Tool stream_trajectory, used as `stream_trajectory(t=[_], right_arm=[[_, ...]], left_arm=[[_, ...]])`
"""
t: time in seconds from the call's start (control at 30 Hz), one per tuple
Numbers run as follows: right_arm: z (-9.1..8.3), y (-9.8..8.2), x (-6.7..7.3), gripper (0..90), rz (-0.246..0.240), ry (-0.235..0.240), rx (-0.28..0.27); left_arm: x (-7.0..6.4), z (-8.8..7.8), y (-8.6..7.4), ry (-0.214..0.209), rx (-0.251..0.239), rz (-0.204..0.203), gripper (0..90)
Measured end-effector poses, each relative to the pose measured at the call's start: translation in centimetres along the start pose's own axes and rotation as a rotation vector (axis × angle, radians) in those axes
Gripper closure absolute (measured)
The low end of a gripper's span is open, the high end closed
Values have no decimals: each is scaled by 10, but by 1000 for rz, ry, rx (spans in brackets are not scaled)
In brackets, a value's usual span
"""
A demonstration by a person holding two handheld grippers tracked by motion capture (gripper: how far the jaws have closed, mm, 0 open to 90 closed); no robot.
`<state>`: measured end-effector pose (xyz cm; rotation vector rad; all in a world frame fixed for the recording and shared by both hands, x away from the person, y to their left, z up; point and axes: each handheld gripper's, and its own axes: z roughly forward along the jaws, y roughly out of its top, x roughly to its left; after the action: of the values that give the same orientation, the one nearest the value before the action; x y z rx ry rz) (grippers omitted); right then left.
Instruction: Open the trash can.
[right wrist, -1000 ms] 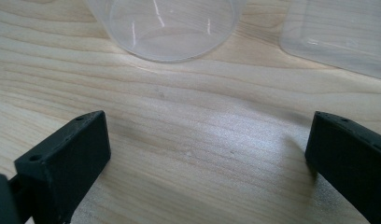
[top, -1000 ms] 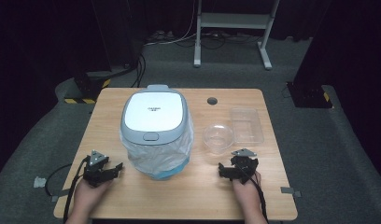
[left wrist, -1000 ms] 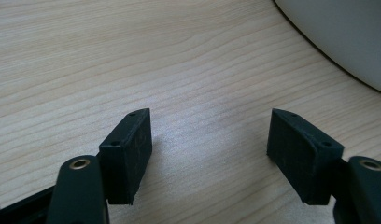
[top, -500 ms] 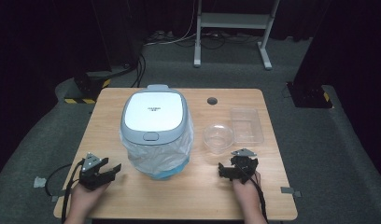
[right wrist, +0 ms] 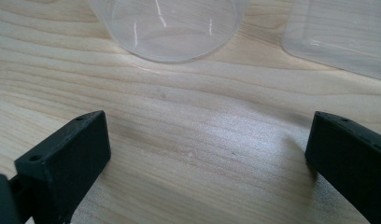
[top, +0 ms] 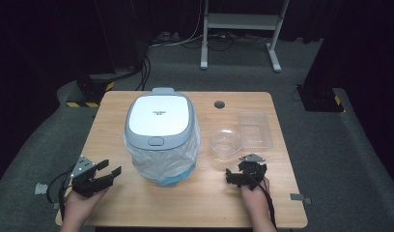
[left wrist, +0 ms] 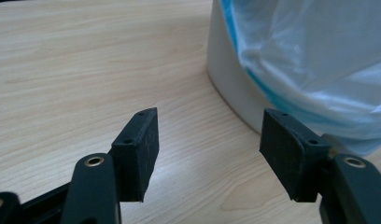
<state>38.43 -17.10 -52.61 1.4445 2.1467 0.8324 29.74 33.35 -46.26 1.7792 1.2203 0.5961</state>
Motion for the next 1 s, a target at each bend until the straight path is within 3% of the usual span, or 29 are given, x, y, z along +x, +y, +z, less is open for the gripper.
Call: stream_trajectory(t=[0.27,0.47,0.73,1.0], right_arm=[[0,0,0,0,-8,10,1],[0,0,0,0,-10,12,2],[0,0,0,0,-11,14,1],[0,0,0,0,-12,15,2]], left_arm=[[-9,-11,19,-14,-20,2,383],[-14,-17,33,-2,-37,24,382],[-22,-33,60,1,-89,53,395],[-25,-41,75,-11,-139,49,419]])
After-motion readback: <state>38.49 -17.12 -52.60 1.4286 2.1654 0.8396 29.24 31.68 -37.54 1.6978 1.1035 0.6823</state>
